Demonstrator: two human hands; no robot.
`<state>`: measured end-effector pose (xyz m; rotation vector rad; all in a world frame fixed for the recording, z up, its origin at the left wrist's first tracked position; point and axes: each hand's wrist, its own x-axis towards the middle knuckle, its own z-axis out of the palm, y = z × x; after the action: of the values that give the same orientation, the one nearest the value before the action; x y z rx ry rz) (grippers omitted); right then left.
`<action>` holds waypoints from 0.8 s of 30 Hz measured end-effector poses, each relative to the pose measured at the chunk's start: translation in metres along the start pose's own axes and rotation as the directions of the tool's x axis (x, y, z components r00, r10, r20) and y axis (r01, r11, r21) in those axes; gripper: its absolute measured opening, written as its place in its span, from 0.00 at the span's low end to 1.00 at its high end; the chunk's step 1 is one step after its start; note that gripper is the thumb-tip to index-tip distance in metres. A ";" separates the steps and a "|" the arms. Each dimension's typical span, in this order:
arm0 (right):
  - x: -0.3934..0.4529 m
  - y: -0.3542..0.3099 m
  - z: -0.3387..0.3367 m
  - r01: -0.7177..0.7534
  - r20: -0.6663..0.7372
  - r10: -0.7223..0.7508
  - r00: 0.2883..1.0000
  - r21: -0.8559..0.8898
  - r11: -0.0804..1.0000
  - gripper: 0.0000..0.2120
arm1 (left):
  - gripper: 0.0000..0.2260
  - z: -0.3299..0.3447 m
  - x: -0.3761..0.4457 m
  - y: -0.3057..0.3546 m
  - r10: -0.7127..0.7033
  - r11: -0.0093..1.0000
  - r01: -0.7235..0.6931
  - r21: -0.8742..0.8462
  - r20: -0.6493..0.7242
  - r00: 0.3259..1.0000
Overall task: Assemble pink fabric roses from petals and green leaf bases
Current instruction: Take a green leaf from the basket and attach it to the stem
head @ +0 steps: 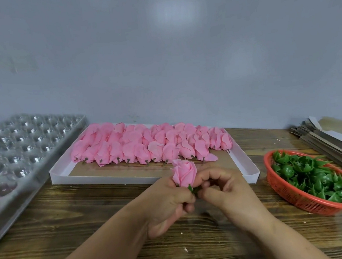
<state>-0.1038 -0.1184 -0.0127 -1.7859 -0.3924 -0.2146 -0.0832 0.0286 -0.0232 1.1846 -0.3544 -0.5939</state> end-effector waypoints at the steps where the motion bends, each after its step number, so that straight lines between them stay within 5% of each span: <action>1: 0.000 0.001 0.000 0.005 -0.002 -0.005 1.000 -0.007 1.000 0.12 | 0.18 0.000 0.000 0.000 0.000 1.000 0.000 0.004 -0.011 1.000; 4: 0.000 0.002 -0.003 0.012 -0.035 -0.011 0.999 0.021 1.000 0.18 | 0.11 0.000 0.000 -0.001 0.021 0.992 -0.019 0.123 -0.019 1.000; 8: -0.002 0.005 0.002 -0.039 -0.007 0.040 0.999 0.037 0.999 0.07 | 0.15 -0.001 0.002 -0.005 0.050 0.918 -0.012 0.395 -0.086 0.995; 12: -0.006 0.012 0.011 -0.096 -0.047 0.096 0.994 0.015 0.995 0.07 | 0.09 -0.002 0.004 -0.010 0.161 0.830 -0.045 0.556 -0.160 0.974; 24: -0.007 0.016 0.013 -0.116 -0.145 0.110 0.983 -0.037 0.993 0.05 | 0.26 -0.005 0.005 -0.015 0.120 0.777 0.013 0.630 -0.169 0.978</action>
<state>-0.1048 -0.1105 -0.0328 -1.8187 -0.1846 -0.2715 -0.0800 0.0252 -0.0395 1.8636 -0.4292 -0.2947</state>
